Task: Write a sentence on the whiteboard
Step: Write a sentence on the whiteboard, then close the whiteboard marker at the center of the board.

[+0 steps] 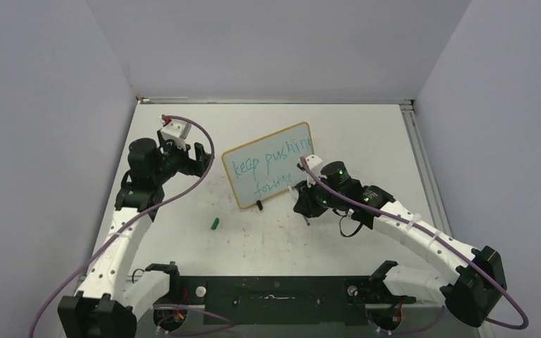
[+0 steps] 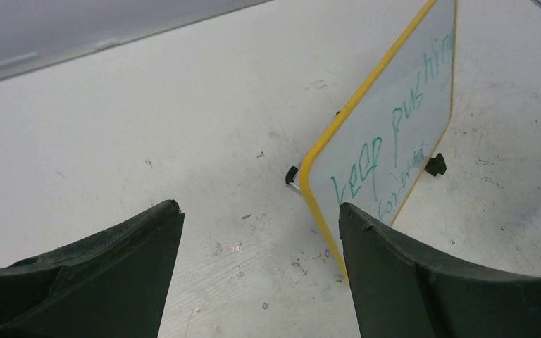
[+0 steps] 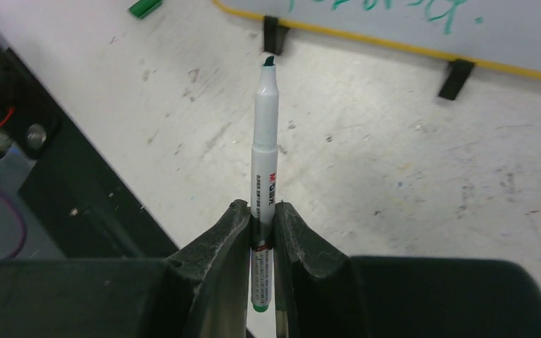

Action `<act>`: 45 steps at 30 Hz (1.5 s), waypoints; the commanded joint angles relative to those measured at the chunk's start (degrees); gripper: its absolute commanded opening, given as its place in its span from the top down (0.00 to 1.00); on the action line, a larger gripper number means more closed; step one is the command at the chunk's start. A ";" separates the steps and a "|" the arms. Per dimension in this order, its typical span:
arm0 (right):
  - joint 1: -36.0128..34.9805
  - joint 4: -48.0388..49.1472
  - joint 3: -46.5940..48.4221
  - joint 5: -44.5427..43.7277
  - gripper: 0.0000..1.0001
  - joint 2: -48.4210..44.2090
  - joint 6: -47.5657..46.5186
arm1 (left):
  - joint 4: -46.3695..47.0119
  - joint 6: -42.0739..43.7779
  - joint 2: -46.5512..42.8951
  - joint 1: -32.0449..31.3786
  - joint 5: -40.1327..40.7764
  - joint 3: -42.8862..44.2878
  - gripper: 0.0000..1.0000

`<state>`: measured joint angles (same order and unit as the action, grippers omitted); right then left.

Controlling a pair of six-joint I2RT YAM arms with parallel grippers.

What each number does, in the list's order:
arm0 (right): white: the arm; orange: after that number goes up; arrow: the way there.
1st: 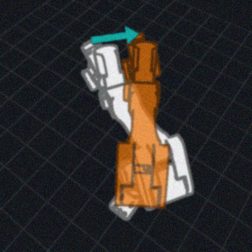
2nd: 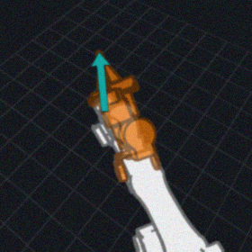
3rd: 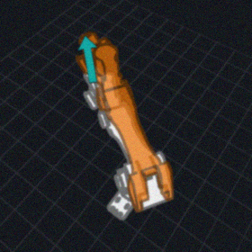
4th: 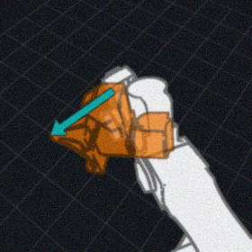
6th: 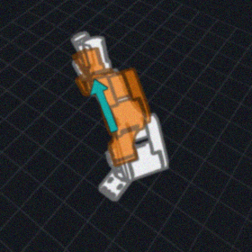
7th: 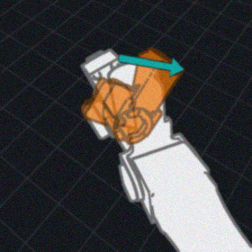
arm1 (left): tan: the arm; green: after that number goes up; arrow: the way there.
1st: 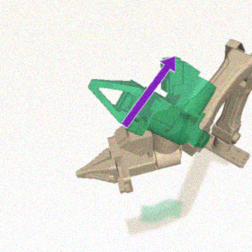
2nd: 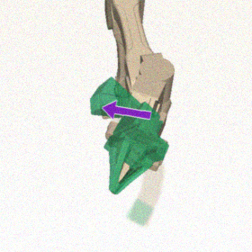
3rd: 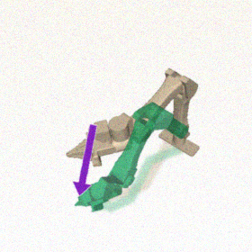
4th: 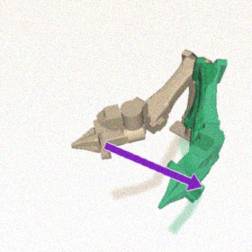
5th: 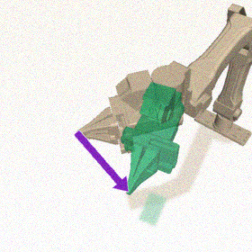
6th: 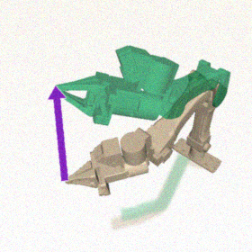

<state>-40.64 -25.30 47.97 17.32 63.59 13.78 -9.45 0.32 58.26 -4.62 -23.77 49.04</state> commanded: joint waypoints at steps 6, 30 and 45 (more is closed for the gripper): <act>-0.53 -10.68 3.79 23.69 0.95 -2.09 3.87 | 0.58 8.41 -14.36 -20.99 6.56 -1.92 0.21; -6.21 -9.61 -3.10 47.77 0.95 7.36 14.32 | -2.75 13.40 -7.68 -65.07 6.98 -10.27 0.23; -9.58 -16.63 5.21 49.76 0.95 15.13 7.74 | -4.80 14.41 -3.39 -69.85 12.03 -9.27 0.44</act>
<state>-49.04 -41.74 50.85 65.01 79.00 22.35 -15.75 14.20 54.74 -73.73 -13.02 38.11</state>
